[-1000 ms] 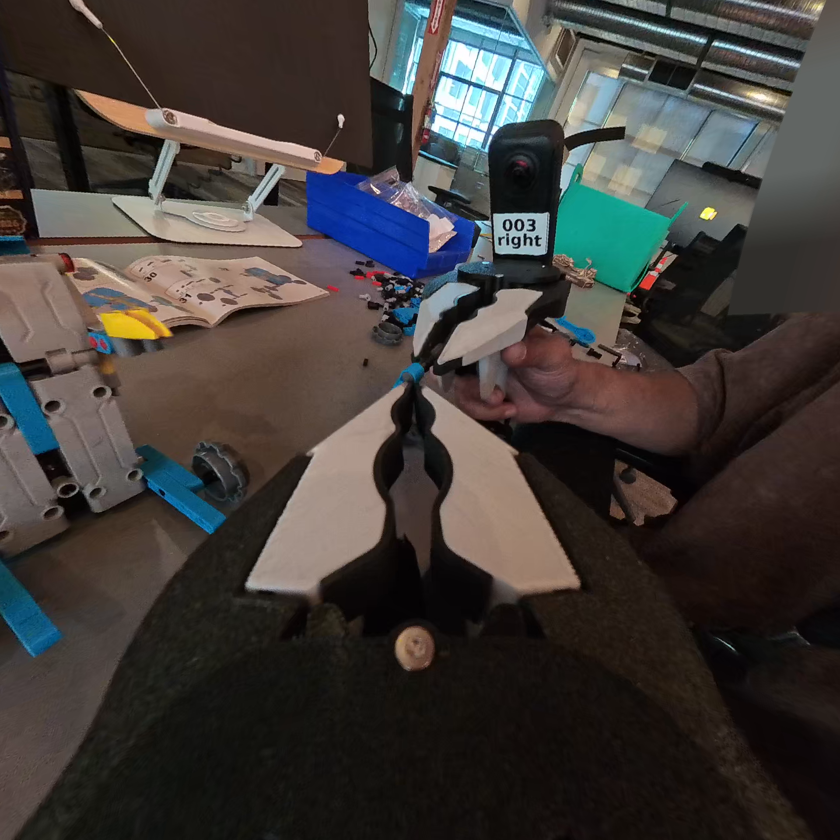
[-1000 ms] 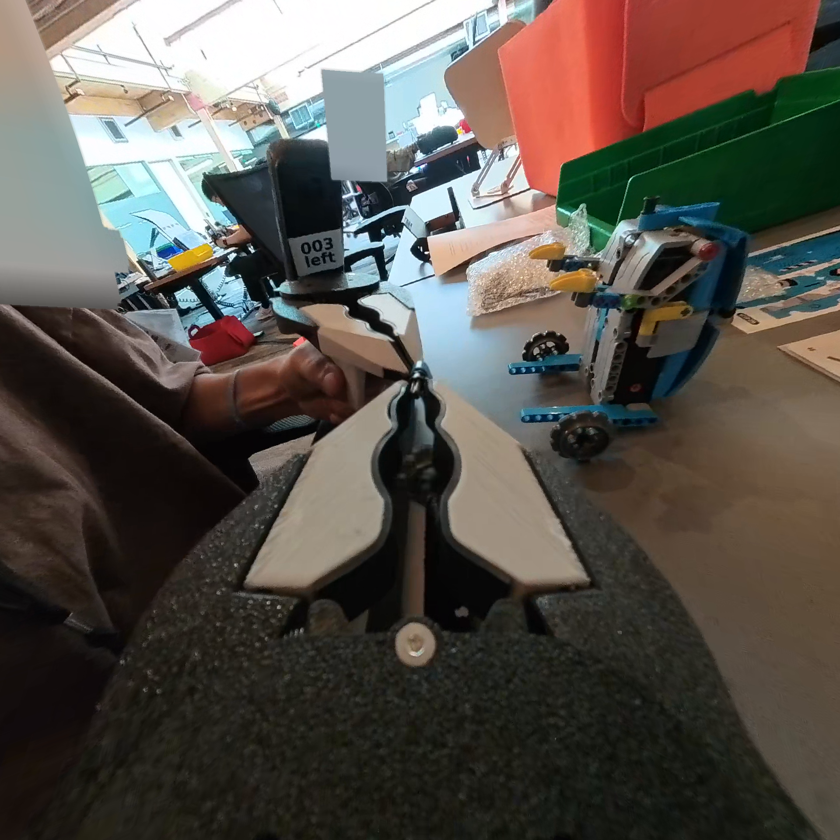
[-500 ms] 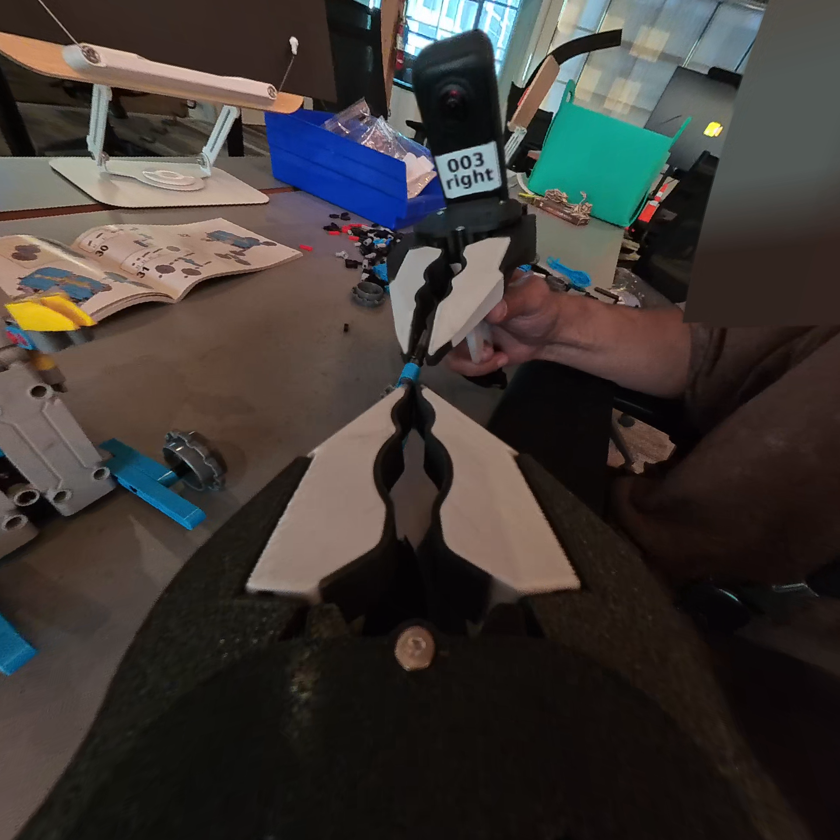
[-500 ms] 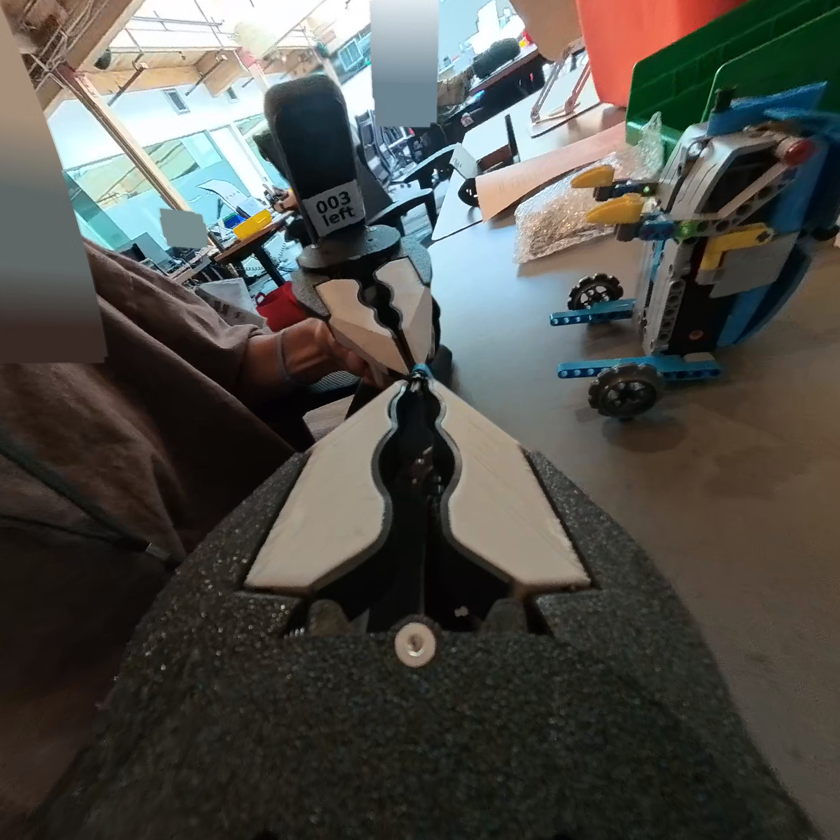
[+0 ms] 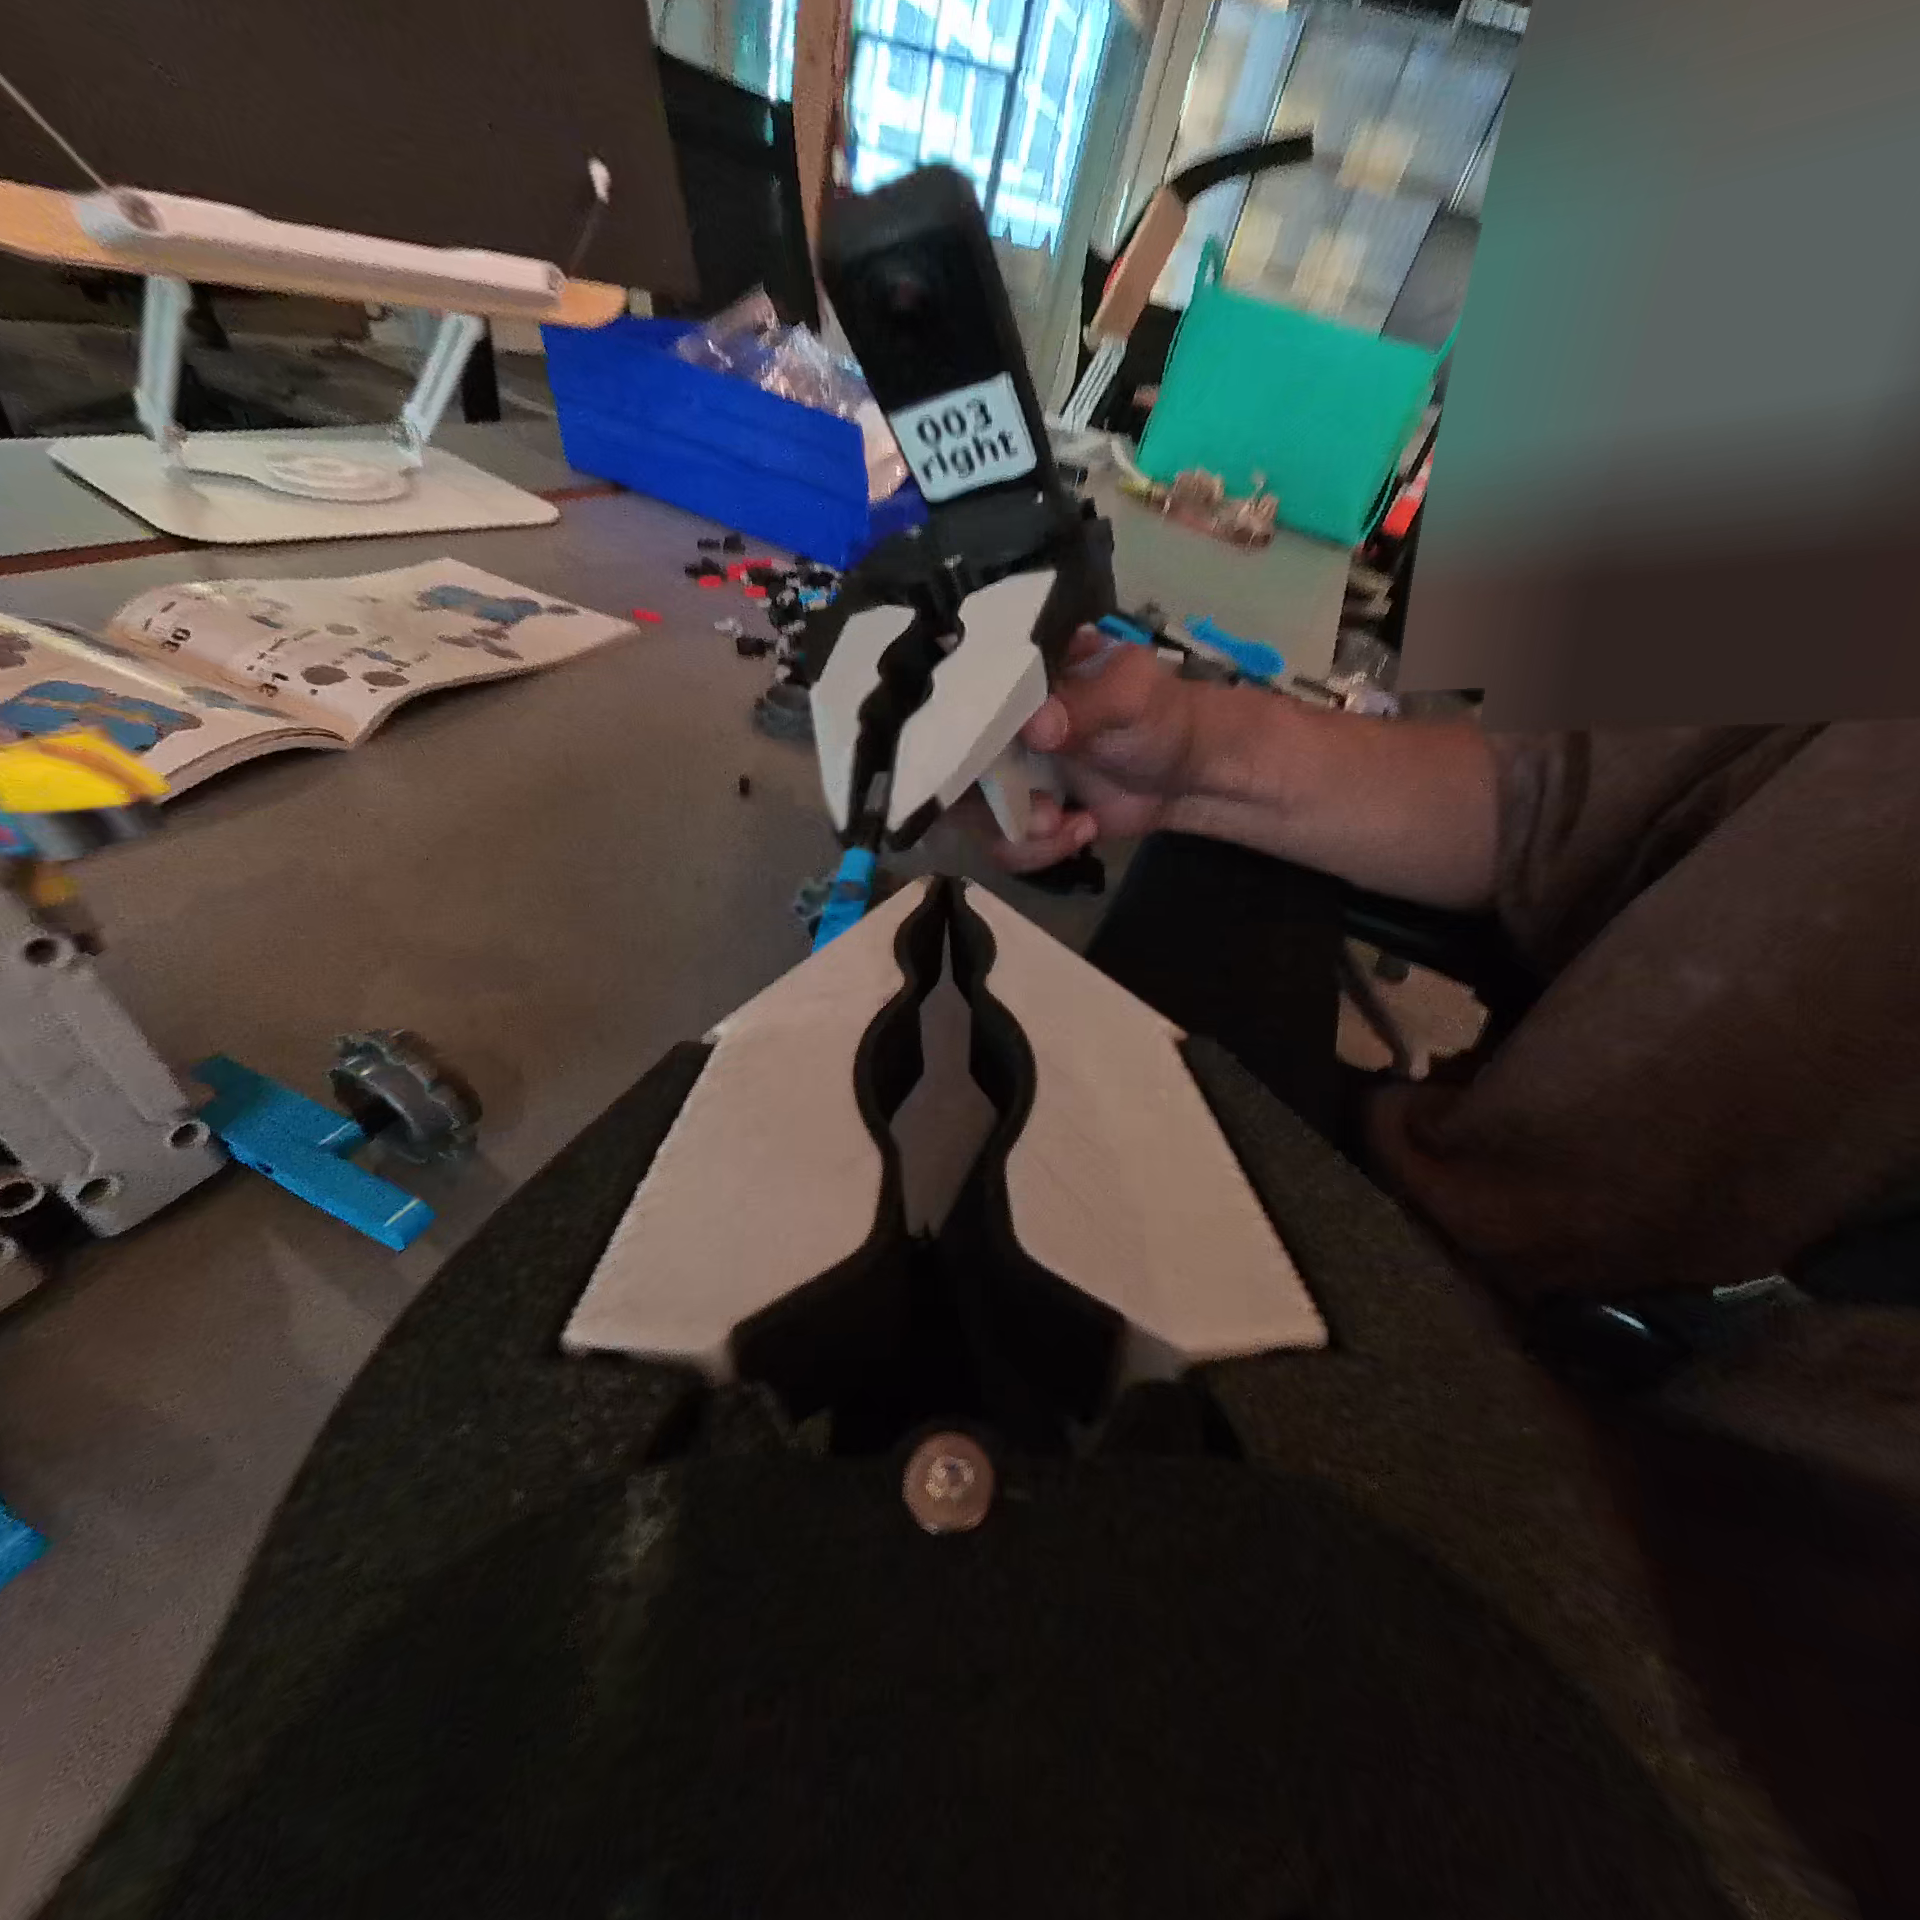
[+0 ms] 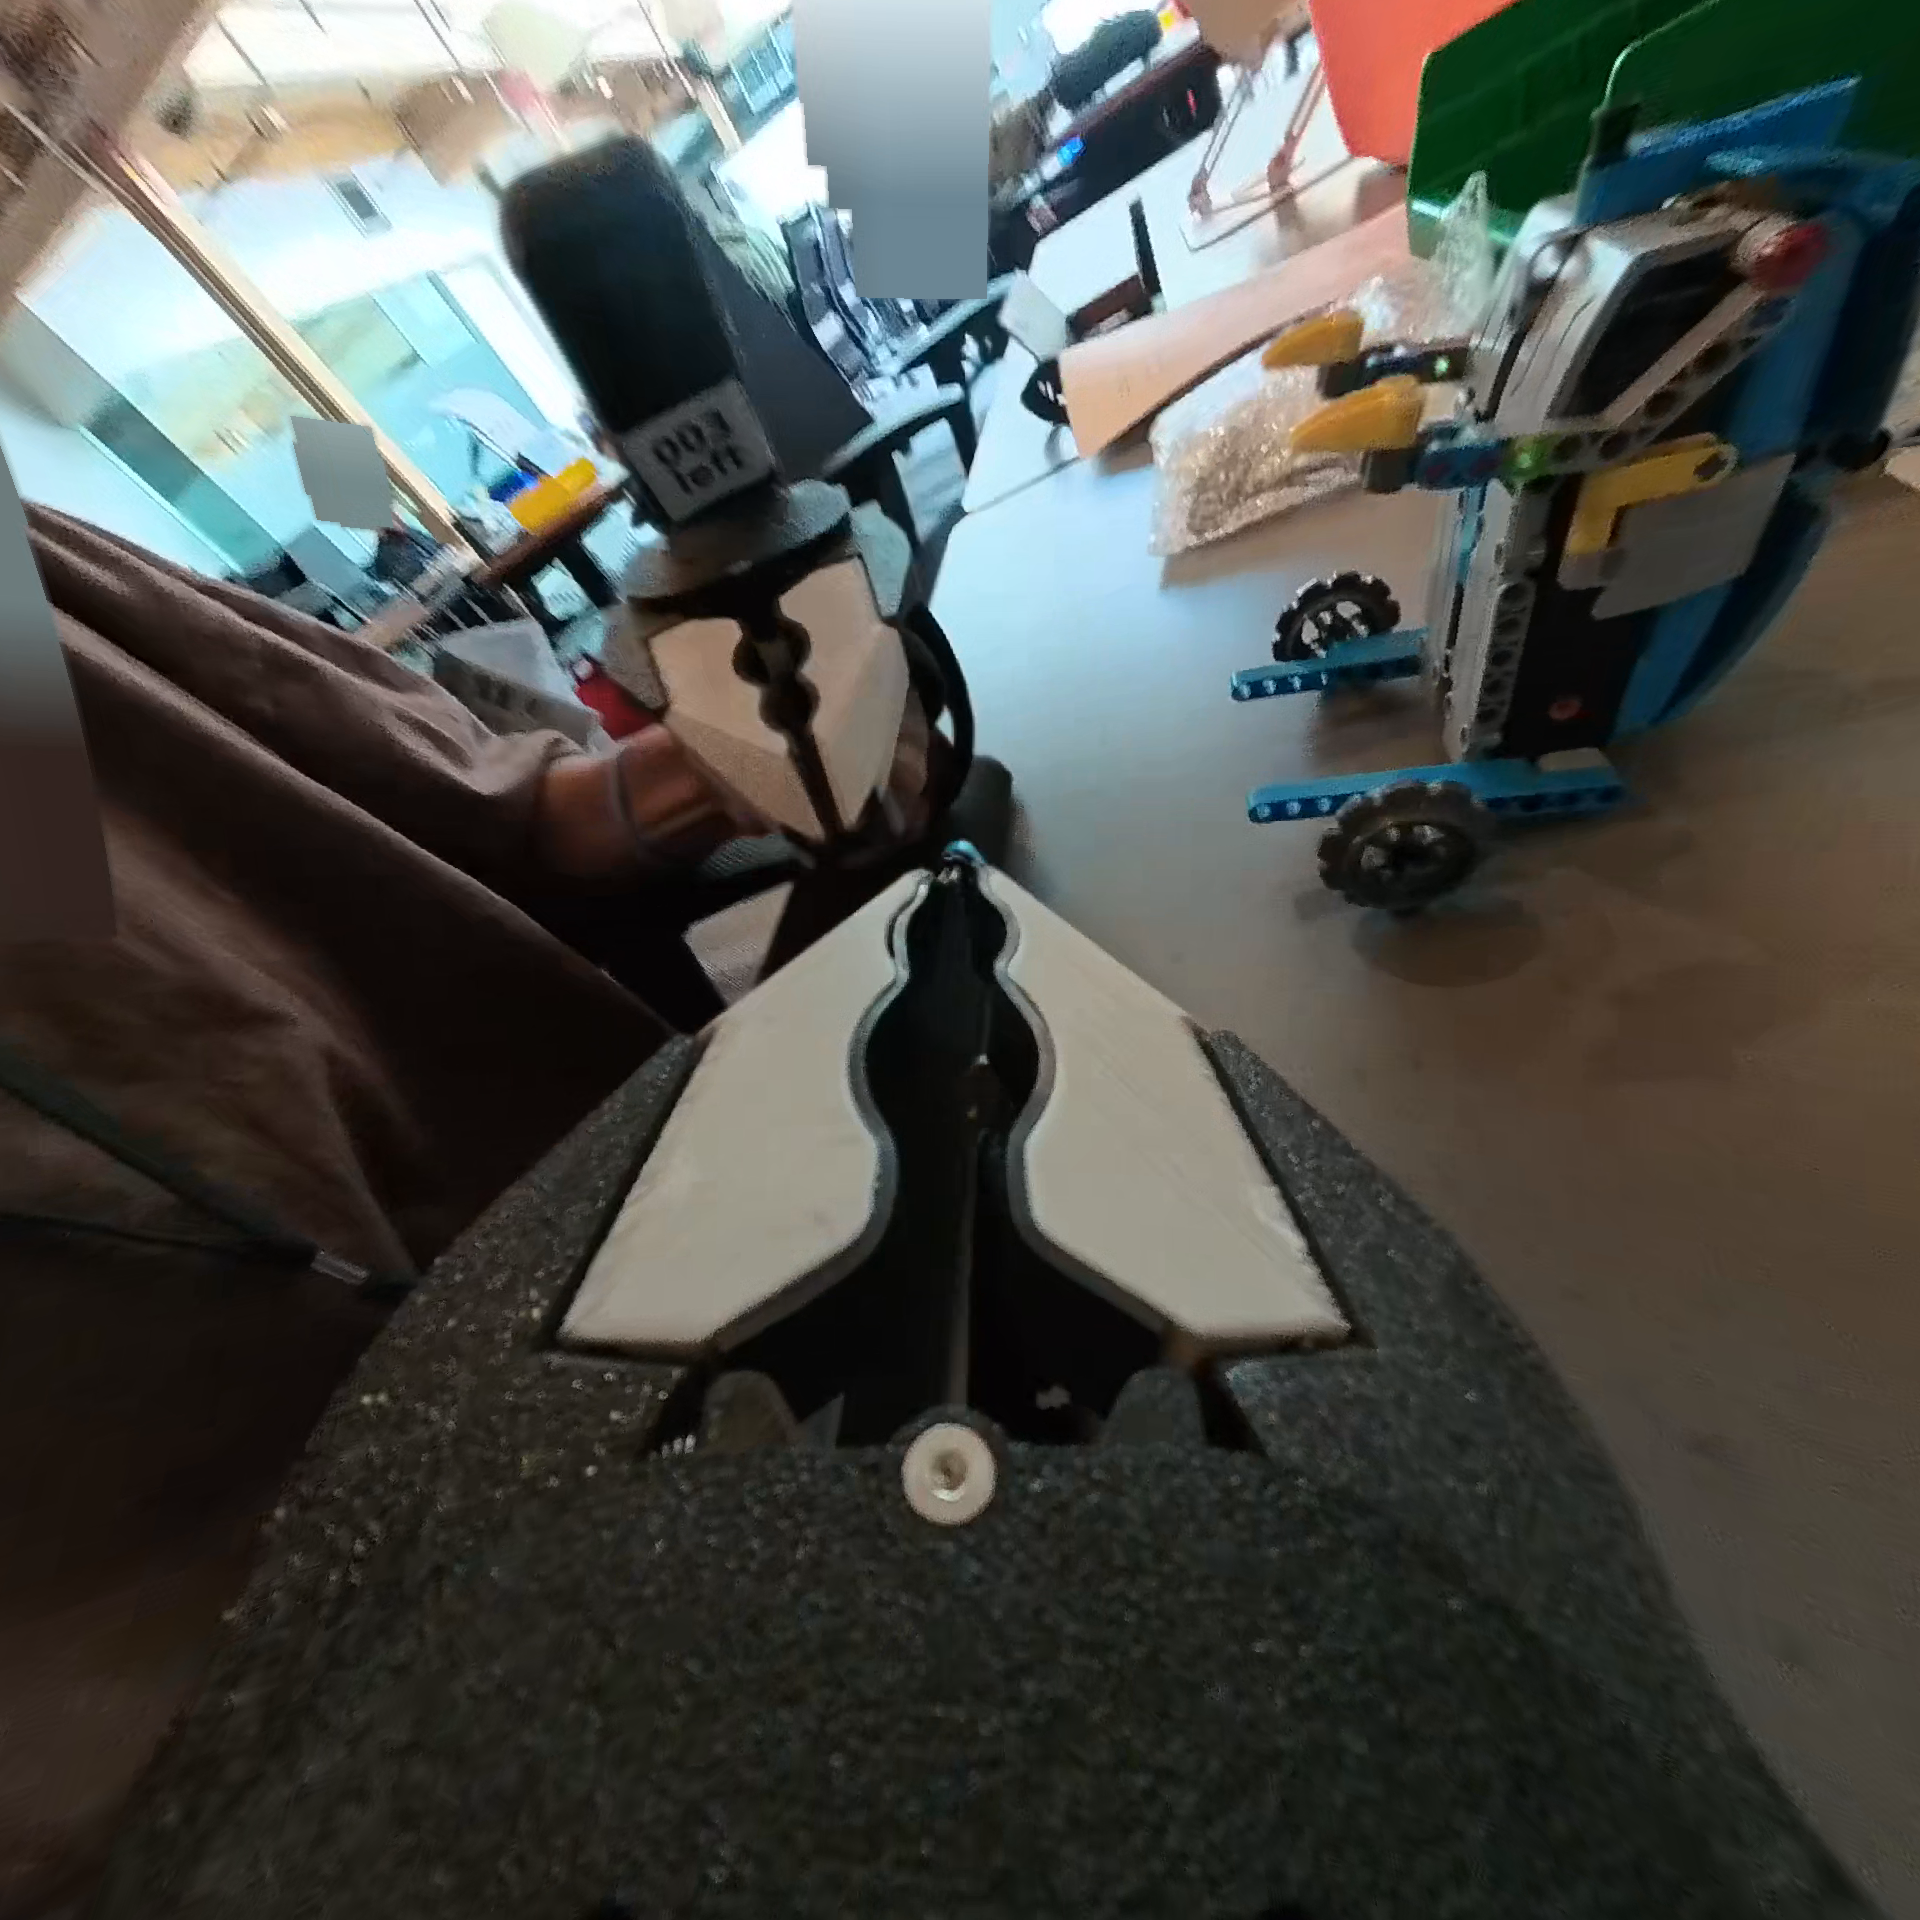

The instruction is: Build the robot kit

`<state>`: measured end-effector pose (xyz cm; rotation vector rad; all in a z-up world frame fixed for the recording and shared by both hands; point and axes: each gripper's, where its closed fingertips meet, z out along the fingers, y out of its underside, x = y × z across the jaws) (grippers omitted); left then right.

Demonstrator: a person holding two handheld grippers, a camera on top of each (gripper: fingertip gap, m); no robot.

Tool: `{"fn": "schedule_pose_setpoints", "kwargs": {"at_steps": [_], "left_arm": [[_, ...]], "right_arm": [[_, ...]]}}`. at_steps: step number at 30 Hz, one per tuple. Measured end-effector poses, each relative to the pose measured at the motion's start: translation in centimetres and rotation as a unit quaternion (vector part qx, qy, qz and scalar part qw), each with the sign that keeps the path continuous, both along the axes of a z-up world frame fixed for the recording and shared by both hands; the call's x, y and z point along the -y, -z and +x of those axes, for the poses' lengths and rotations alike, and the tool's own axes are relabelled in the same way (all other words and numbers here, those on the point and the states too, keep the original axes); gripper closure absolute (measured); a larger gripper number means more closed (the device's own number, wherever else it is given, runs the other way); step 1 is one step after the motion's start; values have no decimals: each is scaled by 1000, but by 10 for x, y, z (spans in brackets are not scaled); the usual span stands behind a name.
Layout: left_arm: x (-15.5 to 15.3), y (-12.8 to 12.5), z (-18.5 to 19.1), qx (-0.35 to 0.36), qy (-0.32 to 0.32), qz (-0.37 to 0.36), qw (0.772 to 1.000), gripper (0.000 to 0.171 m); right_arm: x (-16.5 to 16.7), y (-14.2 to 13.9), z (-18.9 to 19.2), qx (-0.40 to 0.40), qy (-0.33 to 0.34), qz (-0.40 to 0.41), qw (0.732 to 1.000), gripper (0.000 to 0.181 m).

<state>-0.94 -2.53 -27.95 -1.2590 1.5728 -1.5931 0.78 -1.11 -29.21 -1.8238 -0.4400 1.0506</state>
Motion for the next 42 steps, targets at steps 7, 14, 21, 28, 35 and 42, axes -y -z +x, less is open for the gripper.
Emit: {"fn": "schedule_pose_setpoints", "kwargs": {"at_steps": [7, 14, 21, 28, 35, 42], "left_arm": [[-4, -1, 1, -4, 5, -28, 1000, 158], [4, -4, -3, 11, 23, -14, 1000, 167], [0, -11, -7, 28, 32, -45, 998, 171], [6, -7, -6, 19, 38, -25, 999, 171], [-2, -3, -1, 4, 11, -33, 999, 171], [-7, -8, -4, 15, 11, -56, 998, 171]], "right_arm": [[11, -15, -15, -100, -64, -22, 993, 176], [15, -16, -18, -129, -85, -38, 987, 175], [18, -26, -14, -161, -94, -33, 982, 175], [18, -22, -19, -145, -96, -31, 984, 176], [13, -14, -18, -102, -69, -21, 992, 176], [11, -10, -12, -76, -55, -16, 995, 176]]}}
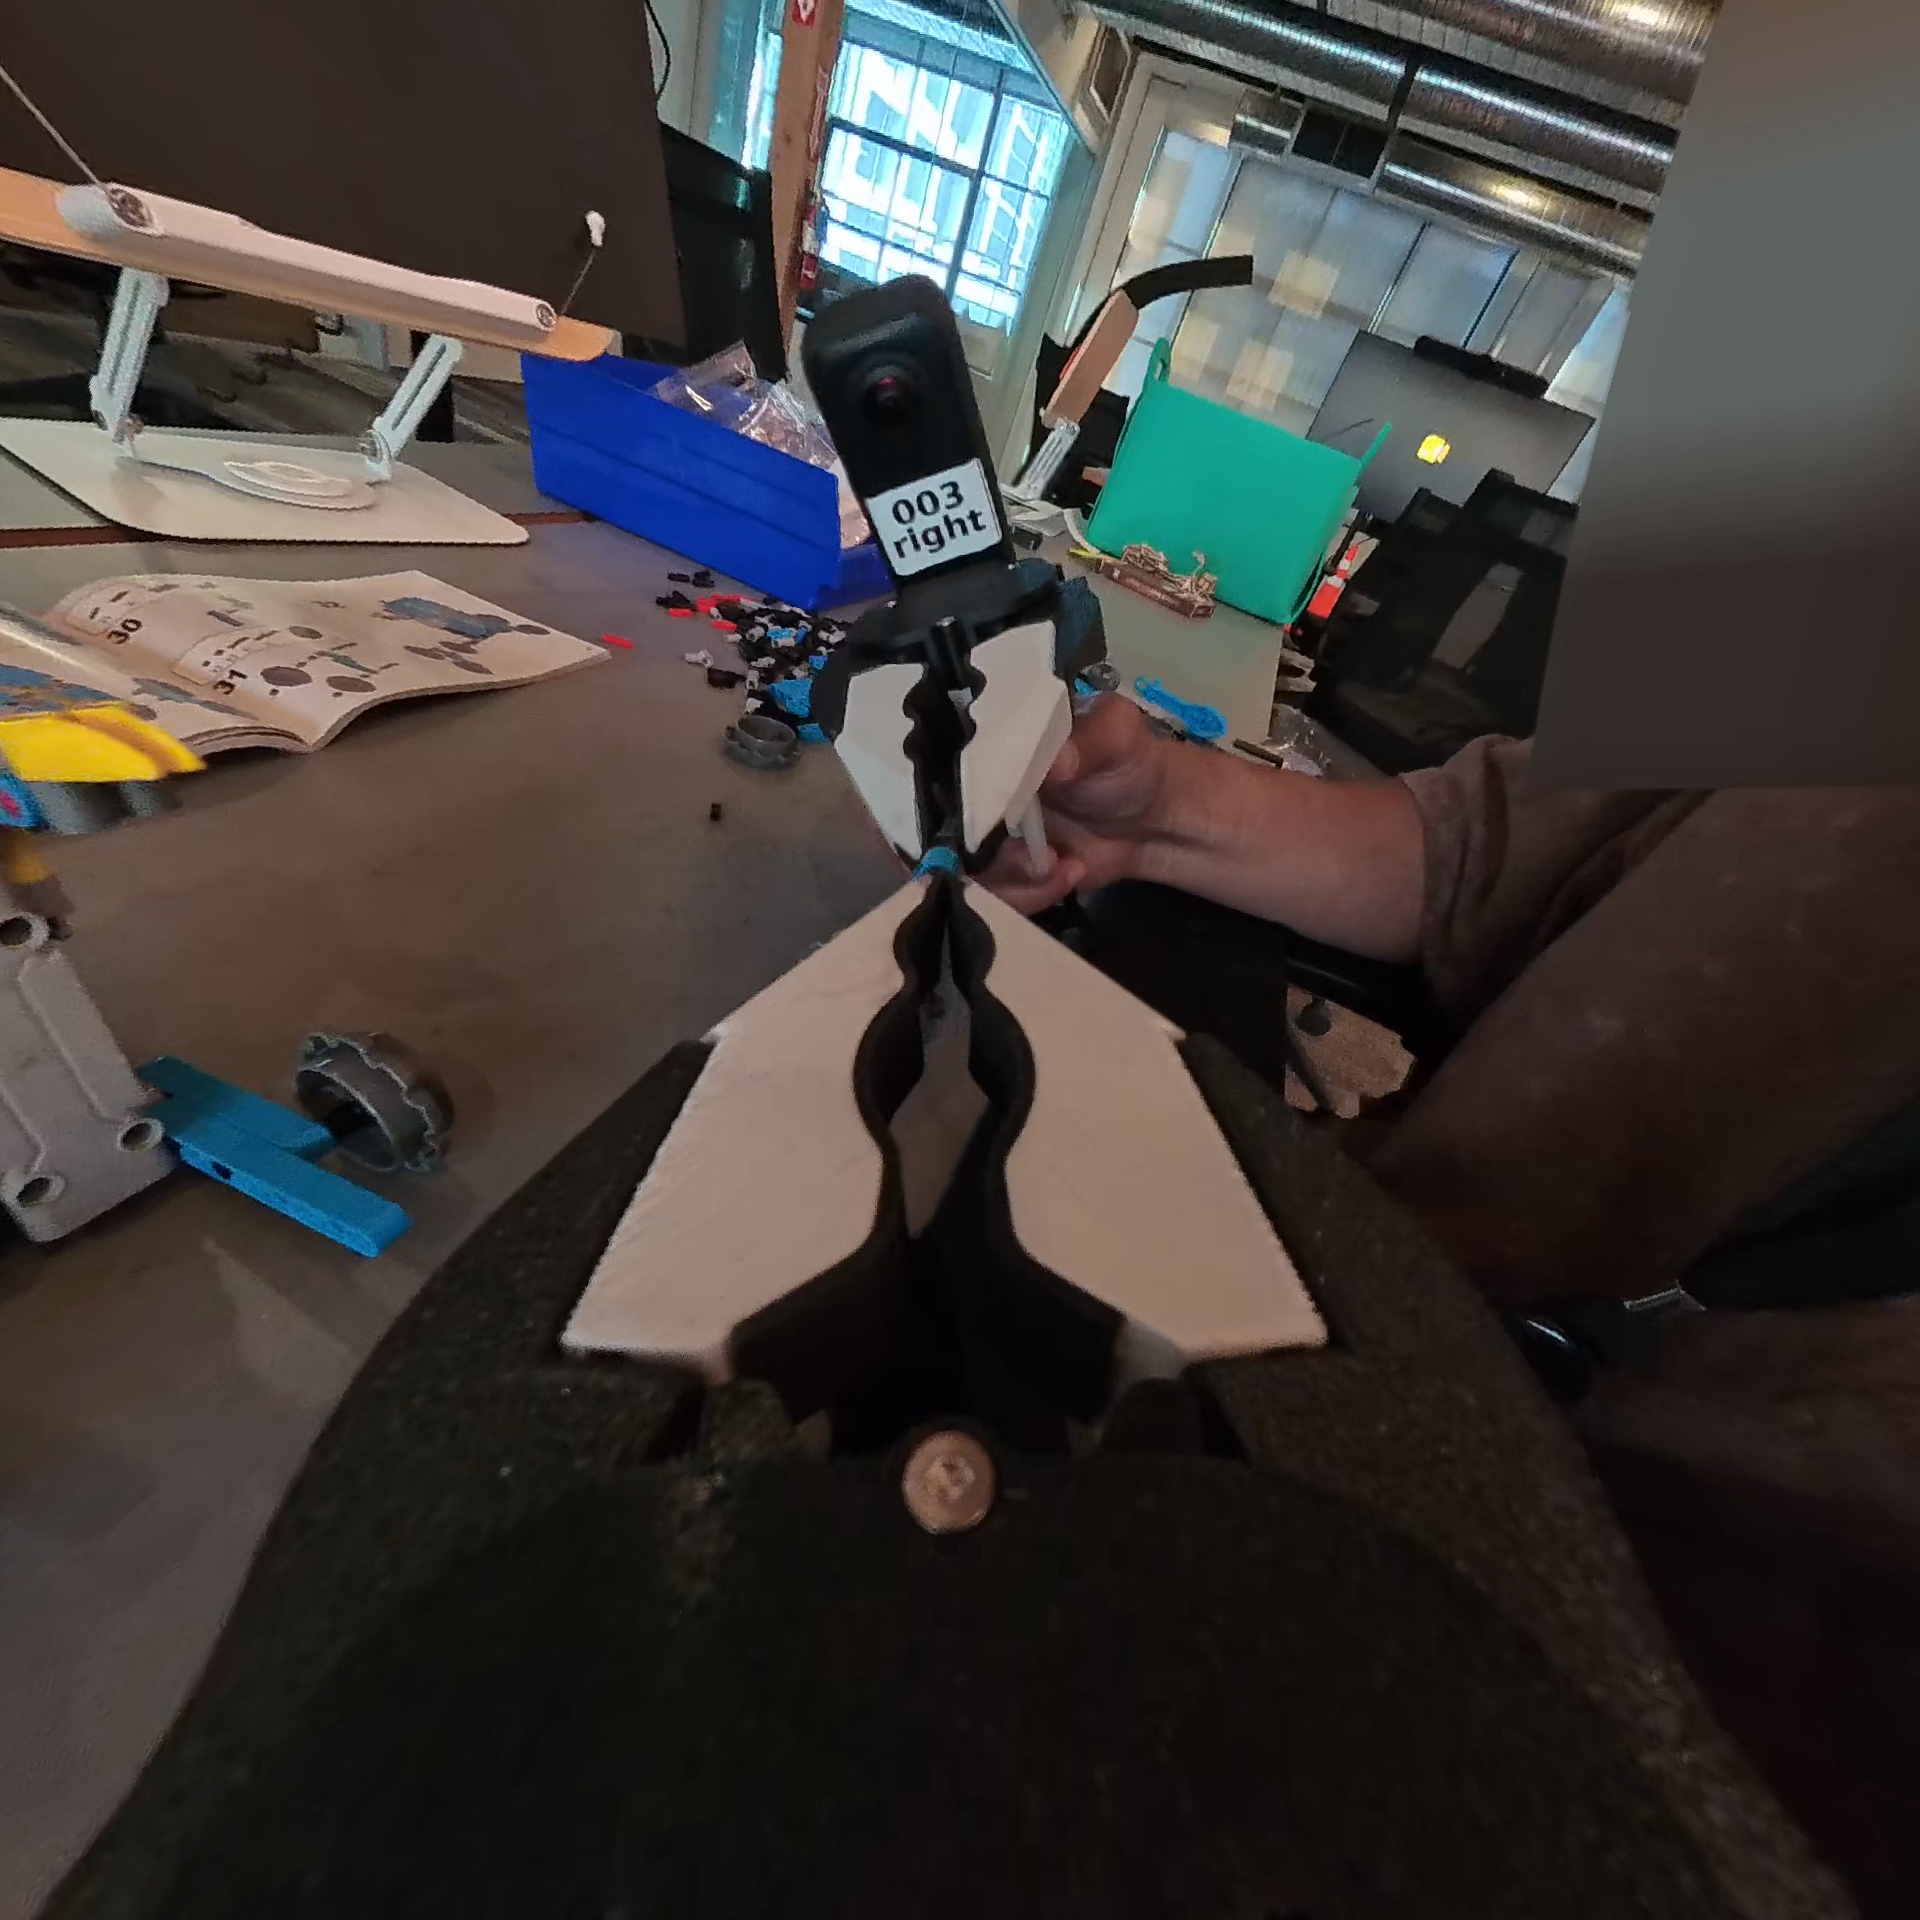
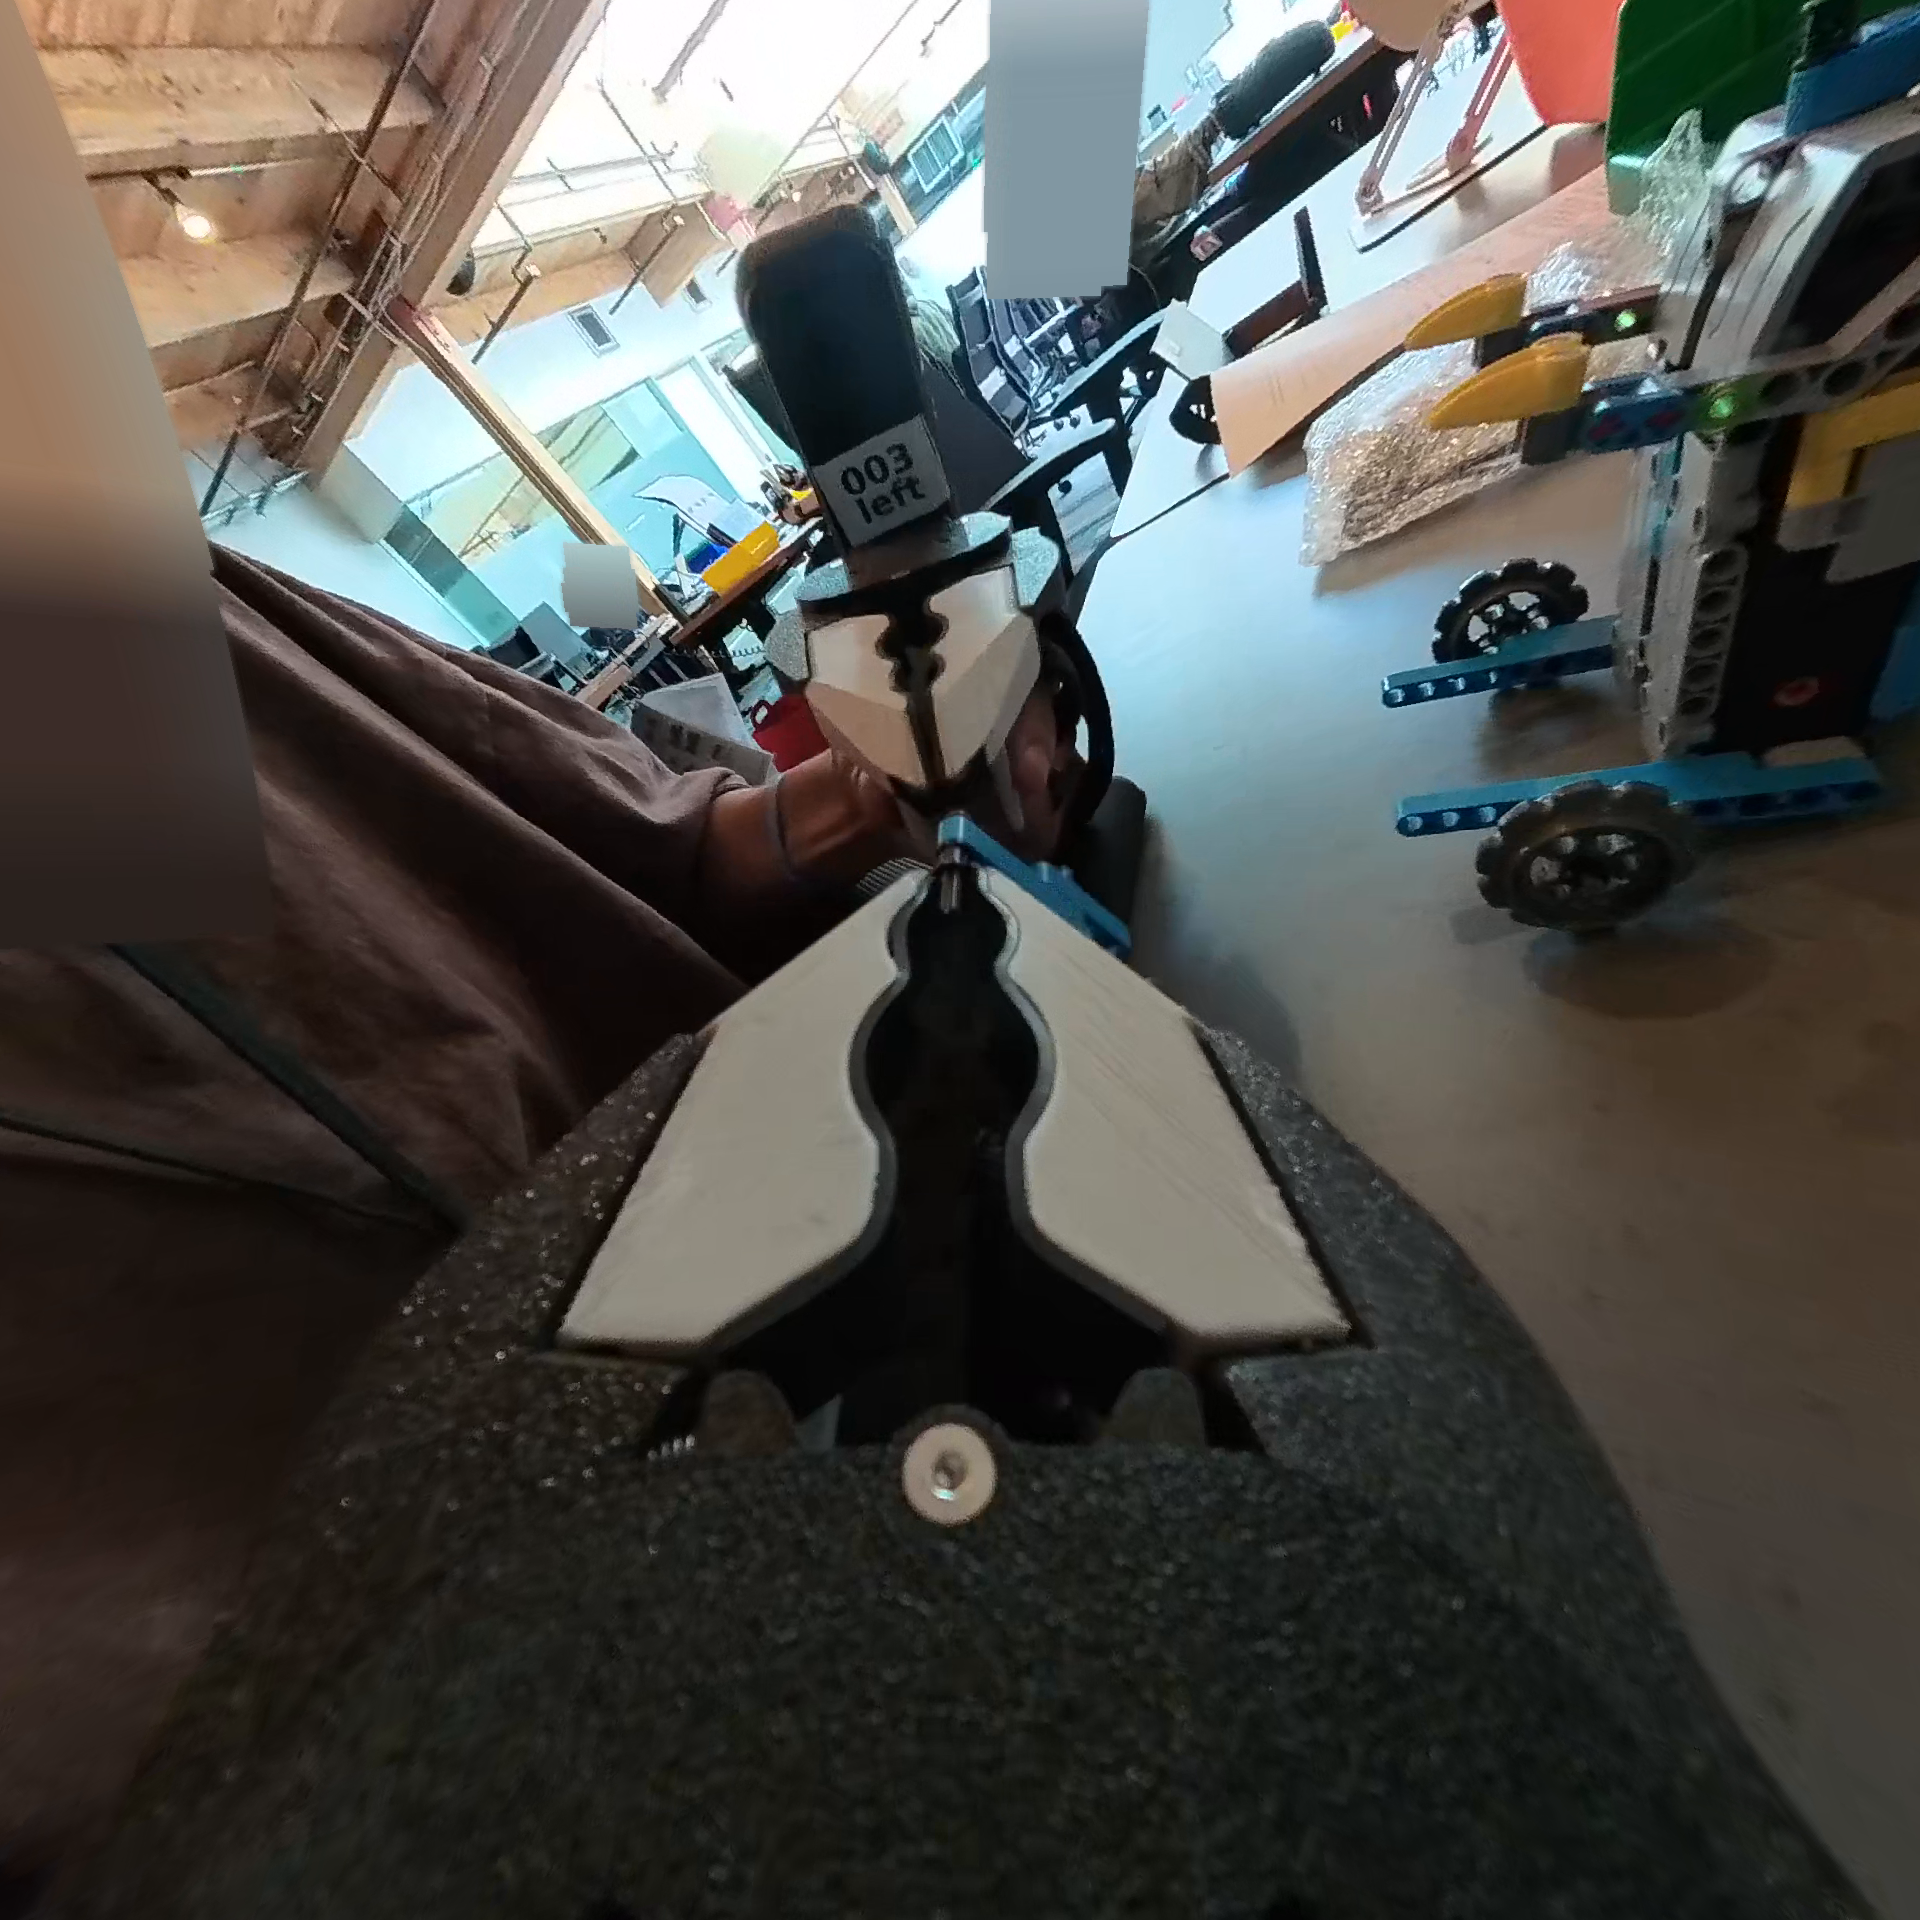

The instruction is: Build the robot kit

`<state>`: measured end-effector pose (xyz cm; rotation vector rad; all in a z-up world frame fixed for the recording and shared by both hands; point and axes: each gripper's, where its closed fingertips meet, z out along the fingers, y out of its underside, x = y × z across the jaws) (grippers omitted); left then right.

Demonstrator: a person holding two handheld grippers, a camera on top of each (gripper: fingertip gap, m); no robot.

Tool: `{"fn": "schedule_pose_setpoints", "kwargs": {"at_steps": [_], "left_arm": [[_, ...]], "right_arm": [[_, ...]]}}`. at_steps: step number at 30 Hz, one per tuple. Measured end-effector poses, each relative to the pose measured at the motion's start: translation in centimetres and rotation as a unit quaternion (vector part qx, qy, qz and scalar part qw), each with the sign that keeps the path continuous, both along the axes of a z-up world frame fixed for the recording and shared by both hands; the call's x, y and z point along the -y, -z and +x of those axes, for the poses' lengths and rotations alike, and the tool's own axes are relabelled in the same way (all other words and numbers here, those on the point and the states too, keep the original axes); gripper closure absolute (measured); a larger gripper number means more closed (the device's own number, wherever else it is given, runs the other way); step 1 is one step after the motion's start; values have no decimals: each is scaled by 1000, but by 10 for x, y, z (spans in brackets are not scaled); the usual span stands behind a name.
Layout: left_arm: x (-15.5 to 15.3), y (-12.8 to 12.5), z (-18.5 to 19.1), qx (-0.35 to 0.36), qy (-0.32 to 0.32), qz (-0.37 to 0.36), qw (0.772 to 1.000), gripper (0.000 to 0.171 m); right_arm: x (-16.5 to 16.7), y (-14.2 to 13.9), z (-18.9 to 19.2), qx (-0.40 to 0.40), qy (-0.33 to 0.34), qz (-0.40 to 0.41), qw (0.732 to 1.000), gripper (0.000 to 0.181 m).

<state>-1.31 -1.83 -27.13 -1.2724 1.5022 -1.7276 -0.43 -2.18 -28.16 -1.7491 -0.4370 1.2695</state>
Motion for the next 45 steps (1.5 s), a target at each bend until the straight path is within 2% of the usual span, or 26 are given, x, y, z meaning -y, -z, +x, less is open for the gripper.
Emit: {"fn": "schedule_pose_setpoints", "kwargs": {"at_steps": [22, 25, 27, 30, 34, 38, 41, 43, 45], "left_arm": [[10, 14, 2, -29, -2, 63, 998, 171], [24, 27, 5, -53, 22, 108, 992, 171], [33, 31, 8, -55, 21, 144, 988, 171], [24, 24, 7, -42, 2, 117, 992, 171], [28, 25, 7, -45, 13, 122, 991, 171], [13, 0, -4, 15, 10, 44, 999, 171], [-1, -4, -1, 14, -14, 5, 1000, 138], [4, 2, 4, -7, -4, 14, 1000, 133], [12, 4, 7, -10, 11, 26, 1000, 136]], "right_arm": [[4, 4, -3, 18, -10, 1, 1000, 176], [4, 2, -6, 15, -13, 4, 1000, 175], [1, 16, -13, 60, -10, -6, 998, 175], [0, 15, -5, 57, 0, -9, 998, 175], [-1, 15, -3, 55, 4, -9, 998, 175], [0, -1, 8, -6, 3, -7, 1000, 175], [8, -14, 4, -68, -39, -16, 997, 176], [12, -18, -2, -91, -62, -21, 994, 175], [15, -22, -8, -100, -81, -19, 992, 175]]}}
